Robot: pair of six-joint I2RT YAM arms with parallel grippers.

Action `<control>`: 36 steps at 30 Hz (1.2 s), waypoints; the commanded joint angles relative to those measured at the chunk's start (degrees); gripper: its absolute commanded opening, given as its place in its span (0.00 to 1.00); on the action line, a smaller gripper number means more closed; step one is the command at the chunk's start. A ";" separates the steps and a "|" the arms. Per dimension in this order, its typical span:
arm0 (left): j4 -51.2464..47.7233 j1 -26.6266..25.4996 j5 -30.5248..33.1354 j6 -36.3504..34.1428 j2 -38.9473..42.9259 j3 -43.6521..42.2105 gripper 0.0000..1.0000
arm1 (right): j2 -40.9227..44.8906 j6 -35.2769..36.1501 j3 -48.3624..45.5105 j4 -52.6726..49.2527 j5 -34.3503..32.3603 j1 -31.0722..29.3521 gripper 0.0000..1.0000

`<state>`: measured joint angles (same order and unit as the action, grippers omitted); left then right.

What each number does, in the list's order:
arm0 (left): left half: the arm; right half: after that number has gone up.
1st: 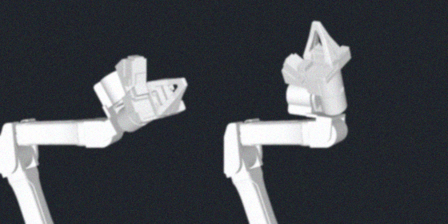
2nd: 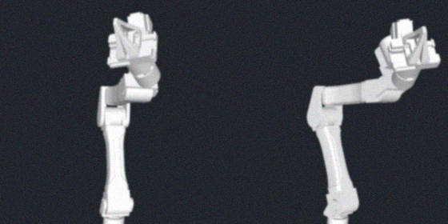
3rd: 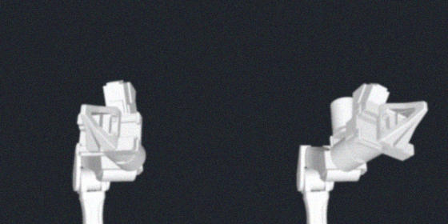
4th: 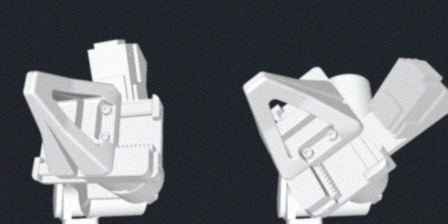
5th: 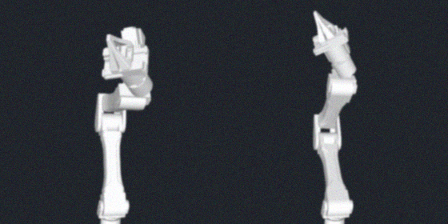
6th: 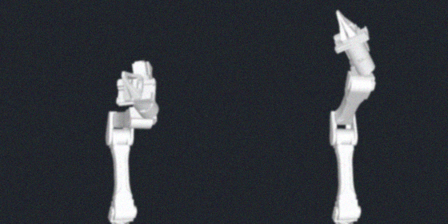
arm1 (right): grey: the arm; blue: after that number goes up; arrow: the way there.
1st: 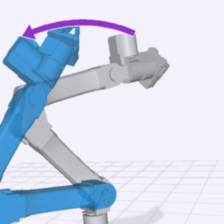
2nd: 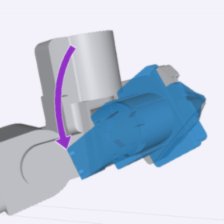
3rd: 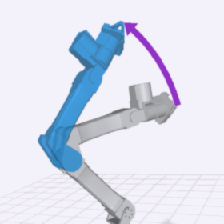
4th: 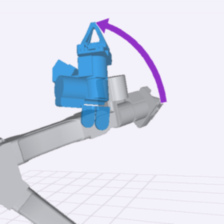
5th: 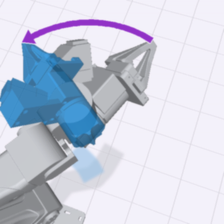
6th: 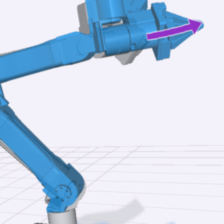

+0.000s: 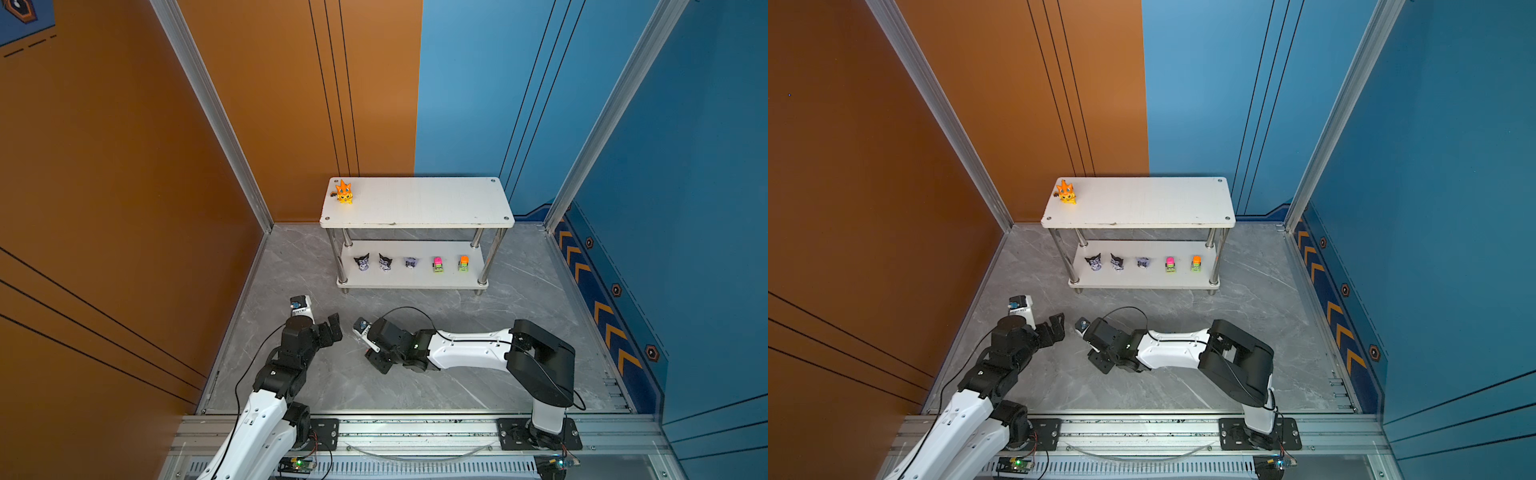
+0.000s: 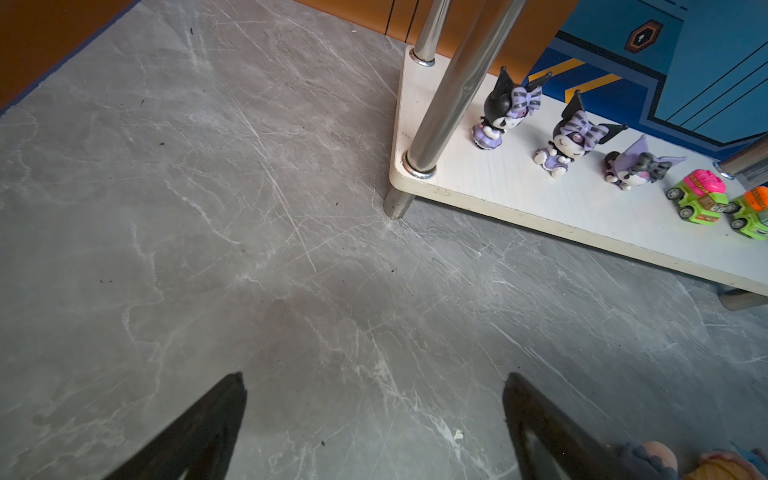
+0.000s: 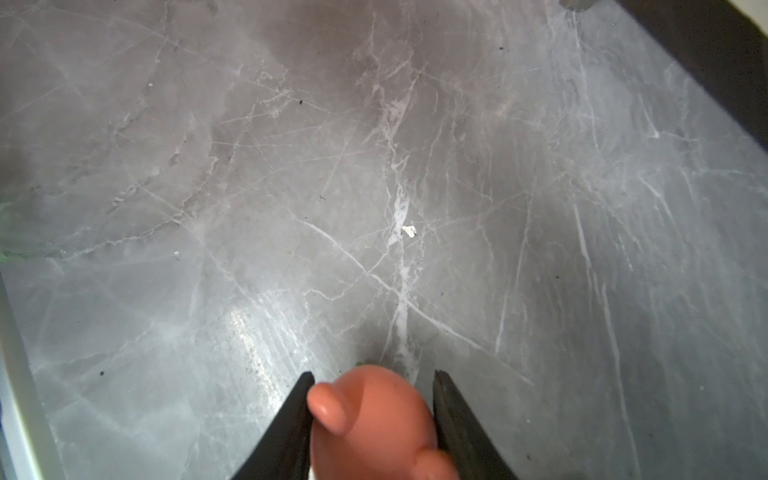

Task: Place and organize the plastic toys onto the shelf

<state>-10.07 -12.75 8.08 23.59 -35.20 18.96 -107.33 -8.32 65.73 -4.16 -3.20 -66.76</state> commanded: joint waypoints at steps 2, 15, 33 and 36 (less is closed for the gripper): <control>1.06 0.53 -1.22 0.31 -0.01 -0.67 0.98 | 0.65 0.83 -1.55 -0.32 -0.71 -0.36 0.46; 1.10 0.58 -1.55 0.40 -0.07 -0.42 0.98 | 1.63 -0.82 -2.96 -0.38 -2.19 -0.65 0.53; 1.32 0.63 -1.51 0.31 -0.13 -0.64 0.98 | -1.27 -10.45 0.18 -3.39 -5.50 -1.89 0.56; 1.32 0.67 -1.64 0.26 -0.19 -0.51 0.98 | -2.15 -10.39 1.58 -4.19 -5.21 -1.83 0.56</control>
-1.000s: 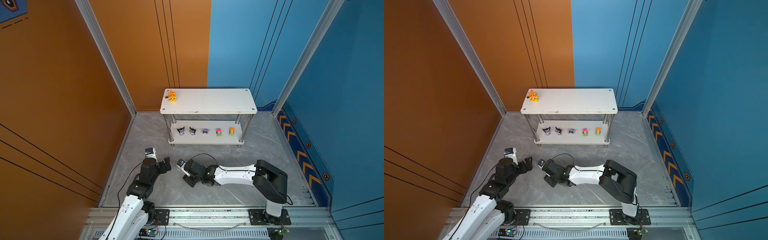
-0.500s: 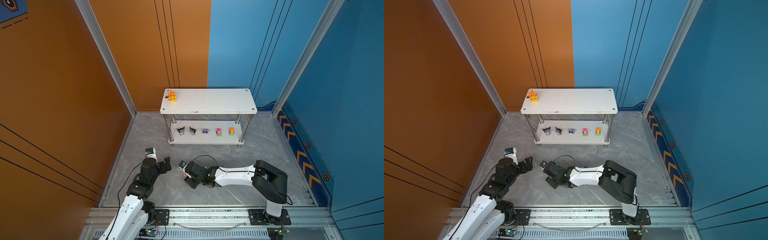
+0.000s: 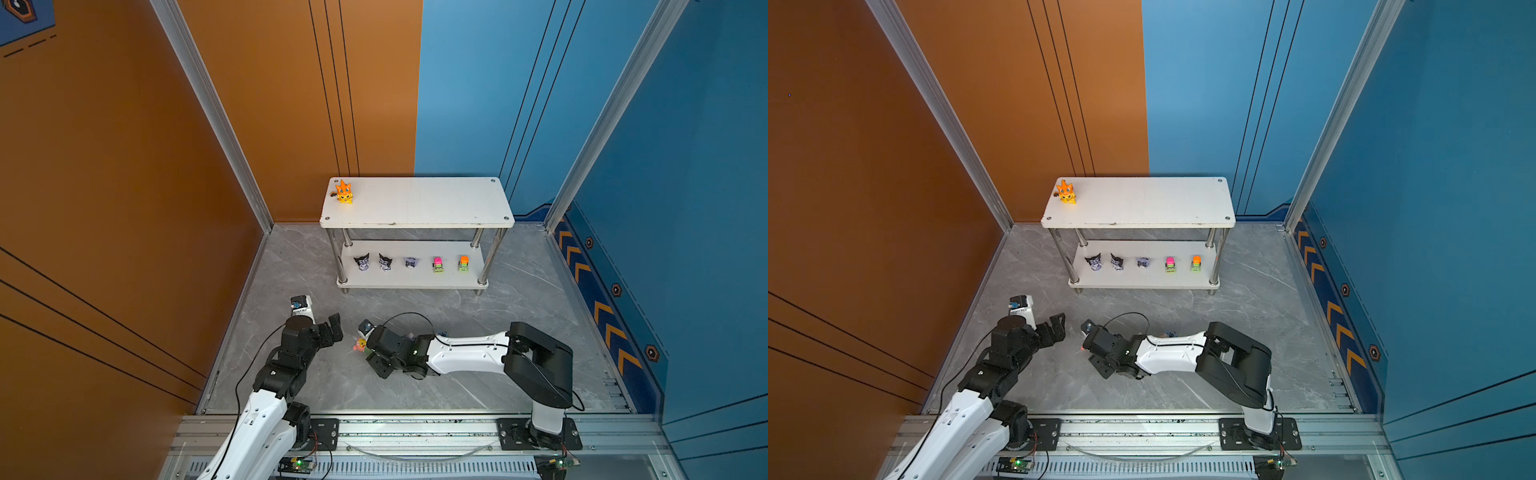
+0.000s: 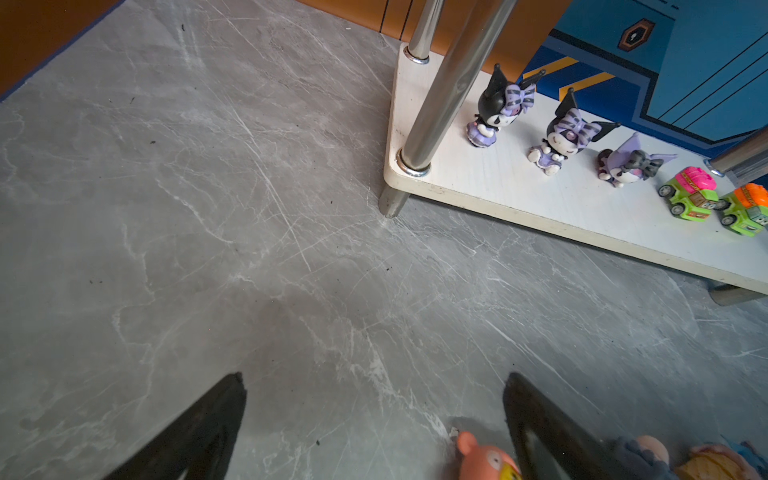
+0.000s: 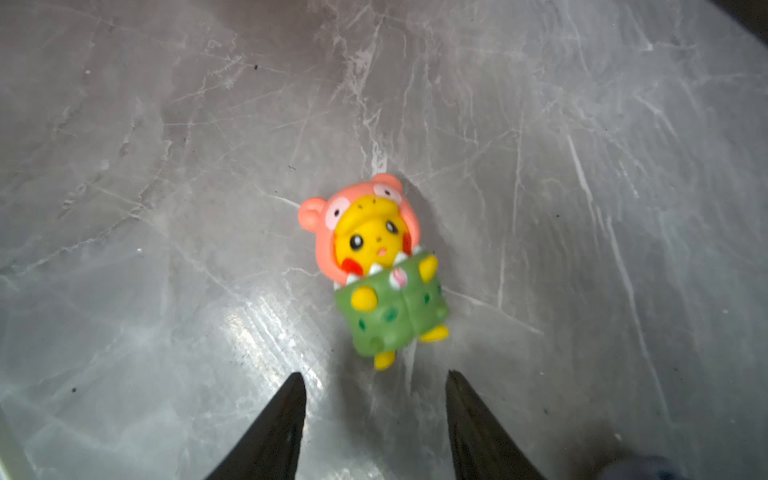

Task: Place and organize the plastic toys onto the shelf

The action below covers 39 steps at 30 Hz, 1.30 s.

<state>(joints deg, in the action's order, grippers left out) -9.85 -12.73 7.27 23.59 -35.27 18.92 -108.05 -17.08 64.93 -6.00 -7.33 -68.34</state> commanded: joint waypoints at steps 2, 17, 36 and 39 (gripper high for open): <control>0.89 0.67 -0.73 0.27 0.01 -0.44 0.98 | -1.67 -1.31 3.09 -2.94 -1.18 -0.32 0.56; -0.48 5.57 -0.14 2.55 -2.19 0.12 0.99 | -4.24 25.86 18.93 -29.19 14.98 5.68 0.61; -2.56 8.40 0.56 3.38 0.20 -0.47 0.98 | -28.80 35.12 58.63 -60.64 16.77 7.07 0.61; -2.23 8.86 -0.14 3.39 0.26 -0.56 0.98 | -31.88 35.35 63.79 -62.97 16.84 7.13 0.60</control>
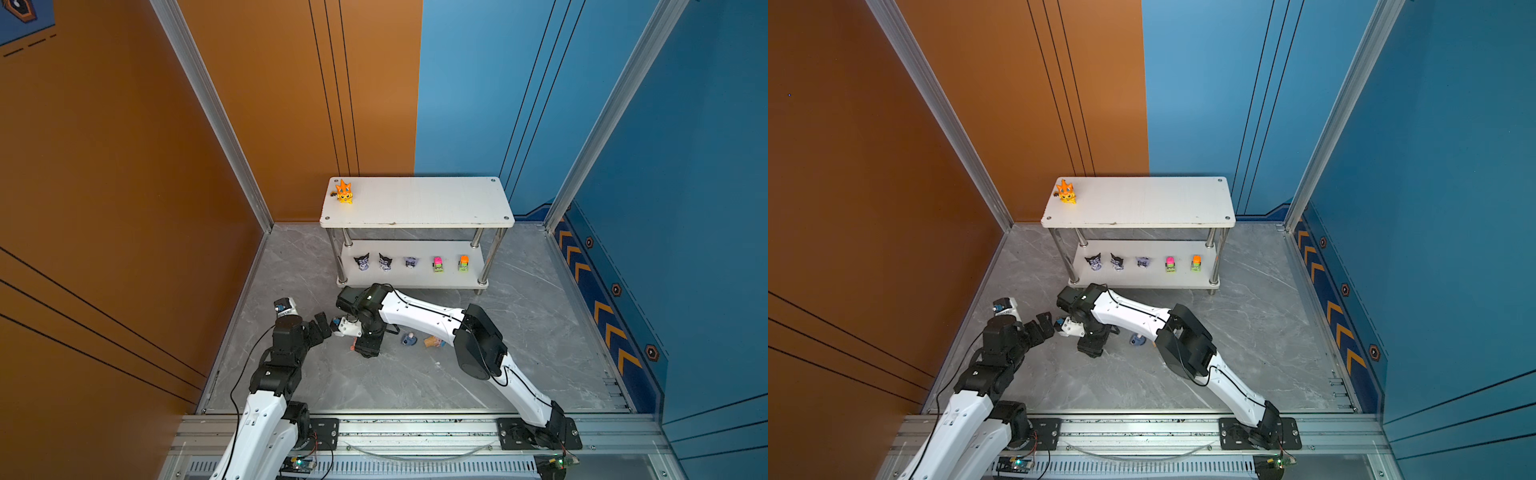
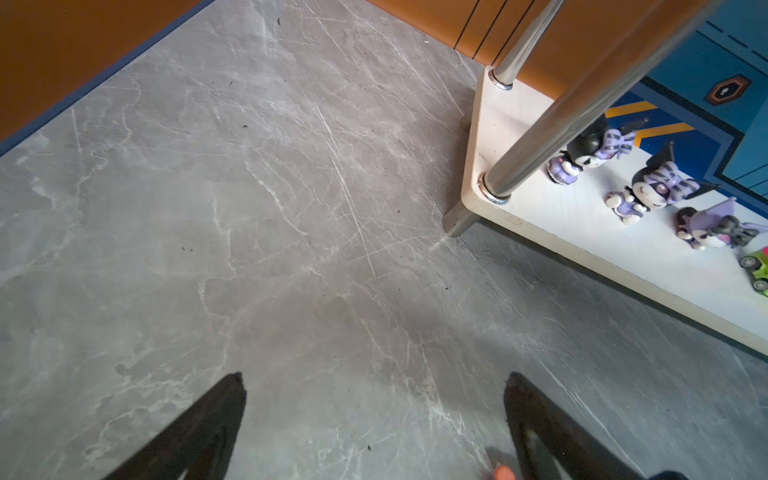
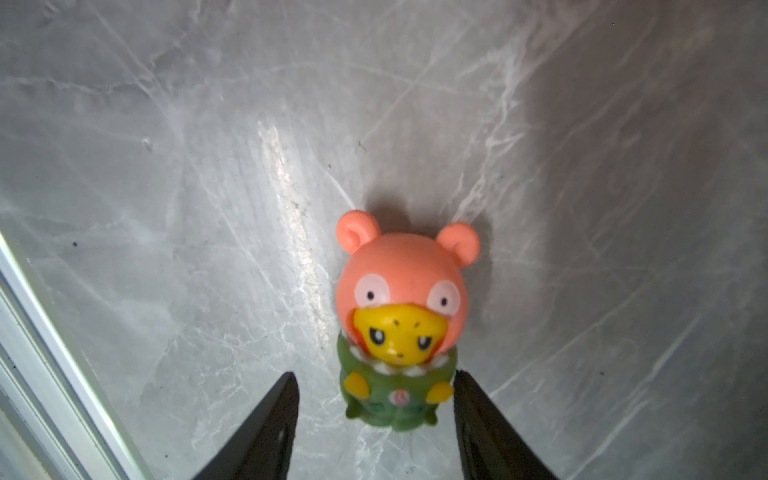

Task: Place and organize the plastic toys onto the shelf

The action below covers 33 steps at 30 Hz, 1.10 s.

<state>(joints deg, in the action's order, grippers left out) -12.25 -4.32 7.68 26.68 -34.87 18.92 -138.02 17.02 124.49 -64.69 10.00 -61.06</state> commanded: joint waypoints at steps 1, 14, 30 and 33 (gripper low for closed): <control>0.06 0.54 -0.66 0.31 0.07 -0.55 0.98 | -2.91 1.33 5.79 -4.90 -0.42 -0.11 0.60; 0.18 0.88 -0.72 0.13 1.48 -0.87 0.98 | -9.69 2.06 15.64 -8.70 1.12 0.40 0.58; 0.27 0.98 -0.96 -0.22 1.74 -0.99 0.98 | -11.75 1.71 18.34 -9.83 1.43 0.41 0.37; 0.30 0.98 -1.12 -0.23 1.66 -0.92 0.98 | -11.75 1.55 18.23 -10.39 1.38 0.41 0.32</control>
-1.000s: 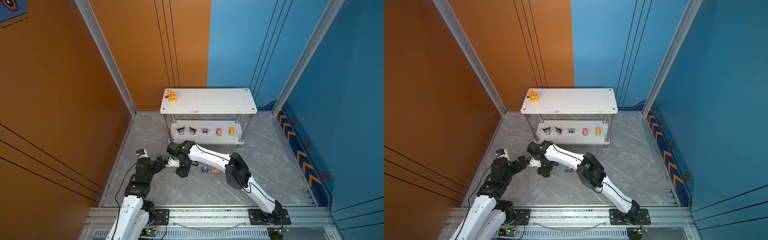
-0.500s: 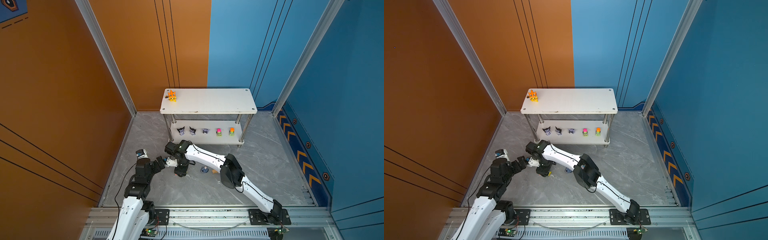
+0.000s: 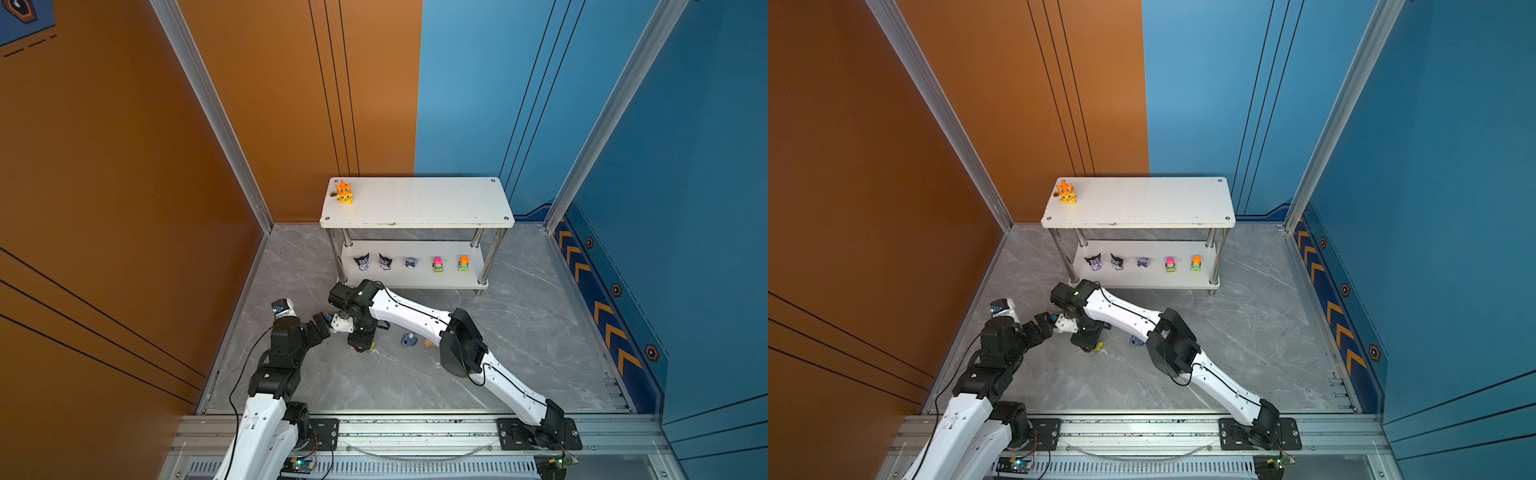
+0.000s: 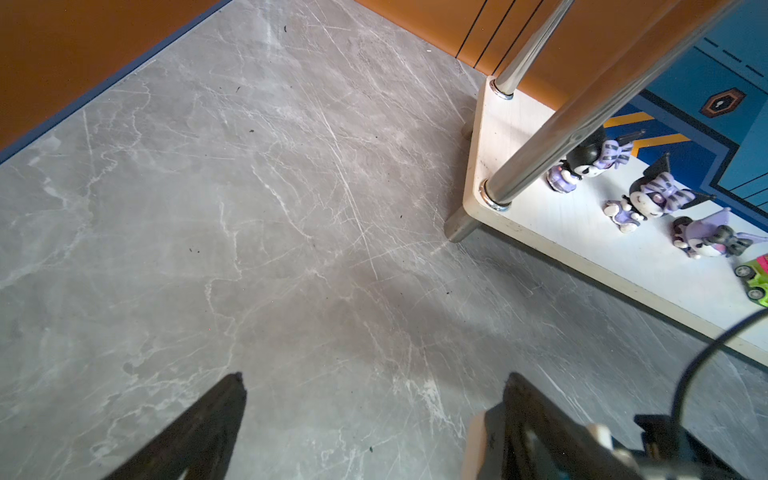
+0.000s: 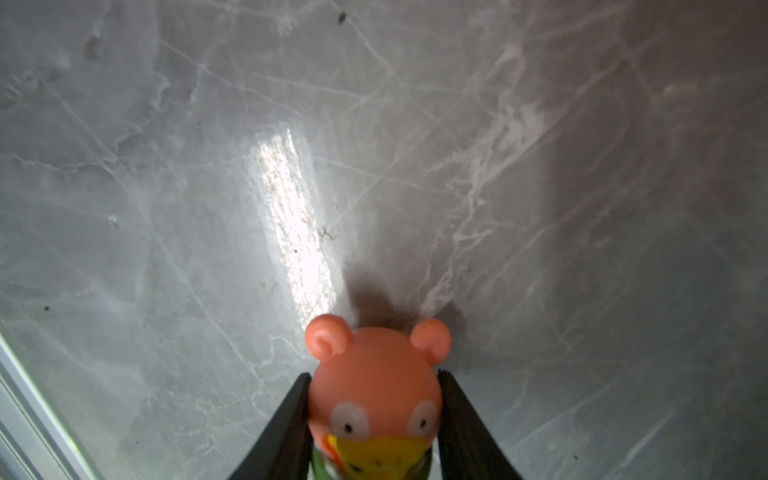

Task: Place and organize the plastic toys onto the shelf

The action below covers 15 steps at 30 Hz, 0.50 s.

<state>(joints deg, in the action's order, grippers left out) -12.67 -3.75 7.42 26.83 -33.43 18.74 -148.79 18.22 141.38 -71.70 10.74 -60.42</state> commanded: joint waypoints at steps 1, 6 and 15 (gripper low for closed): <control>0.76 0.41 -0.86 -0.37 0.25 -0.79 0.98 | -0.89 0.25 1.26 -3.52 0.52 -0.20 0.29; 0.67 0.52 -0.84 -0.38 0.30 -0.72 0.98 | 1.99 -1.55 -1.09 -2.25 1.41 0.50 0.18; 1.04 0.50 -1.16 -0.29 0.51 -0.75 0.98 | 27.21 -10.03 -21.17 18.62 -5.18 1.89 0.11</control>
<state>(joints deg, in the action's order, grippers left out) -12.64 -3.68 7.25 26.83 -33.41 18.74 -132.35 12.47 122.32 -62.30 9.17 -59.16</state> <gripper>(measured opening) 0.981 0.442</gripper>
